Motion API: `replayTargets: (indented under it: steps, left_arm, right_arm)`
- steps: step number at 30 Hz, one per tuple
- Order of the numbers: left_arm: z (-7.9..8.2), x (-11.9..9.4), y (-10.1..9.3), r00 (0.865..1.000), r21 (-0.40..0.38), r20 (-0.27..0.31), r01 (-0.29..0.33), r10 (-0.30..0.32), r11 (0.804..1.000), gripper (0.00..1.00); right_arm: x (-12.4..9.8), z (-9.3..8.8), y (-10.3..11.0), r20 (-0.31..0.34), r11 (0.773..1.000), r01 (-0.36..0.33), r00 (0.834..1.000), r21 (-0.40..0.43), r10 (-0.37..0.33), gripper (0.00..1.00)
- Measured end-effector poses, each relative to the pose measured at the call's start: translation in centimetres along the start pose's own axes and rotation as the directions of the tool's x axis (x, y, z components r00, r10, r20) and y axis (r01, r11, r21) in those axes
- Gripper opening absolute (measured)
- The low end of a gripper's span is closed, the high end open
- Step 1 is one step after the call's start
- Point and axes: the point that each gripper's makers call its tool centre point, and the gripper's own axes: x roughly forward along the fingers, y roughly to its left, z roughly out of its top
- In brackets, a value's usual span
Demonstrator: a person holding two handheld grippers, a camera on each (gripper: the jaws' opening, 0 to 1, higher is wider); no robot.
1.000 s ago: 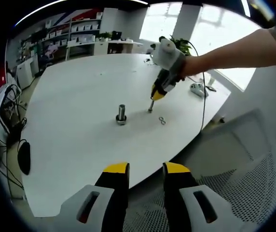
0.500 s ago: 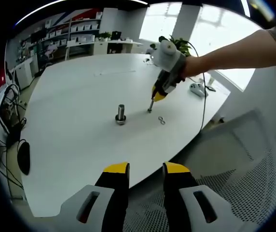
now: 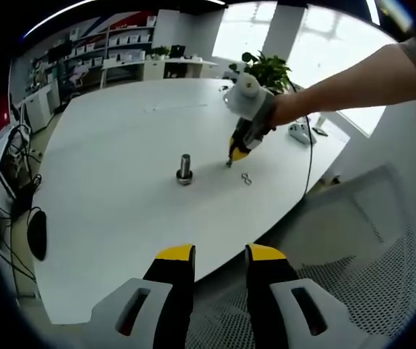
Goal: Place the washer onto the threaded stud by aligning its center hole with the stud, sliding it down to the base, and recovering from edge contact or off-axis alignment until the washer reaches the visible bottom stop.
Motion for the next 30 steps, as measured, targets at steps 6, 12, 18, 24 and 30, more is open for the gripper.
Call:
replayTargets:
  steps: [6,12,18,24,30]
  left_arm:
    - [-0.1,0.0,0.0,1.0,-0.001,-0.005,-0.002,0.002,1.0,0.25]
    - [-0.3,0.1,0.1,1.0,-0.003,-0.016,-0.005,0.005,1.0,0.25]
    - [-0.3,0.1,0.2,1.0,-0.006,-0.015,-0.012,0.012,1.0,0.25]
    - [-0.3,0.1,0.3,1.0,-0.009,-0.016,-0.018,0.018,1.0,0.25]
    - [-0.3,0.1,0.3,1.0,-0.007,-0.016,-0.018,0.017,1.0,0.25]
  right_arm:
    - [0.6,-0.2,0.1,0.003,1.0,-0.01,1.0,-0.001,0.01,0.14]
    - [0.9,-0.3,0.4,0.004,1.0,-0.019,1.0,0.009,0.019,0.14]
    - [1.0,-0.2,0.2,0.017,0.999,-0.029,0.999,0.03,0.028,0.16]
    - [0.7,-0.8,0.3,0.015,0.999,-0.021,1.0,0.045,0.02,0.18]
    - [-0.1,-1.7,-0.1,0.01,0.998,-0.003,1.0,0.059,0.003,0.2]
